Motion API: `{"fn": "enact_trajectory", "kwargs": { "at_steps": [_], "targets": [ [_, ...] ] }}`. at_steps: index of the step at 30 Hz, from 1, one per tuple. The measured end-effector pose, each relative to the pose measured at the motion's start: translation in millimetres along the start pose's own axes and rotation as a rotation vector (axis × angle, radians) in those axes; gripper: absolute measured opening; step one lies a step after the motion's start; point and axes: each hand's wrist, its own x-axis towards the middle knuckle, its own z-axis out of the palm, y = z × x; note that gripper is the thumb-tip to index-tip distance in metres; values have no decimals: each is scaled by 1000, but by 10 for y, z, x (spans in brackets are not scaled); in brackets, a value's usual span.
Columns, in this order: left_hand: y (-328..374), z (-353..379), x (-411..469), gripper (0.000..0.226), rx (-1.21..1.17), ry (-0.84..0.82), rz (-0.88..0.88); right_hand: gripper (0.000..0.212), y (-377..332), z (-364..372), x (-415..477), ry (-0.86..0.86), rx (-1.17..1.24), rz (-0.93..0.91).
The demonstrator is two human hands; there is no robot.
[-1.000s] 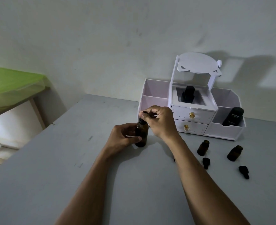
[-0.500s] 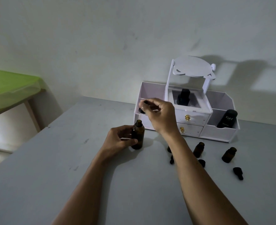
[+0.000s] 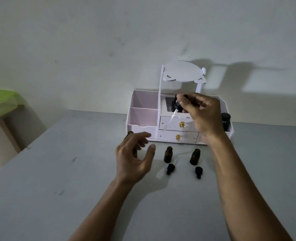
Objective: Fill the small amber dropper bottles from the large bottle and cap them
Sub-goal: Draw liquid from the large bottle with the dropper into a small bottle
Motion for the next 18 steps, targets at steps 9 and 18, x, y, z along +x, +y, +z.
{"fn": "enact_trajectory", "kwargs": {
  "at_steps": [9,18],
  "targets": [
    [-152,442,-119,59,-6,-374,-551,12,221,-245,2,-29,-113,111],
    [-229,535,-86,50,45,-505,-560,10,359,-210,23,-78,-169,164]
  ]
}}
